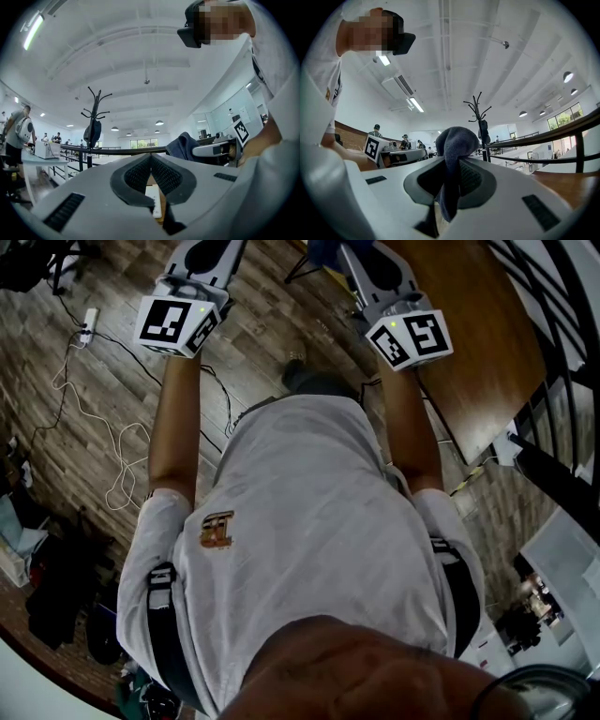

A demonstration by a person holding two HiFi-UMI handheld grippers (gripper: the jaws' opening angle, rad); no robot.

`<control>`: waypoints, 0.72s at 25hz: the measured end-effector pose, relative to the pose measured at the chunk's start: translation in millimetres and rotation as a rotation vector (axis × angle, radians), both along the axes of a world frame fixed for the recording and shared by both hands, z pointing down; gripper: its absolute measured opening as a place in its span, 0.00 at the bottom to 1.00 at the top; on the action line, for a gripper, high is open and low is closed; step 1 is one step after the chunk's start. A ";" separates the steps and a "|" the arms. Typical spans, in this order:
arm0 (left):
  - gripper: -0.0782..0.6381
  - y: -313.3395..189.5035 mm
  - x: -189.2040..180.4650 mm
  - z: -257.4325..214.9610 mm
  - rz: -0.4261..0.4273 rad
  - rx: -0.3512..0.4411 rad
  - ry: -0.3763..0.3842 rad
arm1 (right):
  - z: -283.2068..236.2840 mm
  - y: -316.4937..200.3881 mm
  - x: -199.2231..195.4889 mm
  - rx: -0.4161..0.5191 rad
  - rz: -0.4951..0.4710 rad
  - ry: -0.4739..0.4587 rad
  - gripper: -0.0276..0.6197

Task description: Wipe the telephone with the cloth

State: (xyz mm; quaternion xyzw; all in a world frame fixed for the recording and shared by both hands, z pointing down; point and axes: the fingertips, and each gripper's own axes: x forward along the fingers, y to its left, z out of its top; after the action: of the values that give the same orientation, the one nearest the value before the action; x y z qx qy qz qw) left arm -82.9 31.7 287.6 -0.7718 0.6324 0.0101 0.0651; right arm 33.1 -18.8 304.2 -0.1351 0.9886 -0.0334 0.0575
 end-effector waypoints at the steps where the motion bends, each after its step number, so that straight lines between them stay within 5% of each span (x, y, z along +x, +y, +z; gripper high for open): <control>1: 0.13 -11.6 -3.1 0.7 0.000 -0.004 0.000 | 0.8 -11.2 -1.9 -0.002 0.002 0.003 0.15; 18: 0.13 -174.4 -50.6 36.2 0.023 -0.118 -0.026 | 32.4 -168.2 -48.2 -0.105 0.060 0.056 0.15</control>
State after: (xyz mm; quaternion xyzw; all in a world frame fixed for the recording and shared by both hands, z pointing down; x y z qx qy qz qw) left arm -133.5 -142.7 323.8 -0.7815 0.6222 -0.0367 0.0275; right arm -15.1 -187.0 336.7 -0.1682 0.9822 -0.0796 0.0238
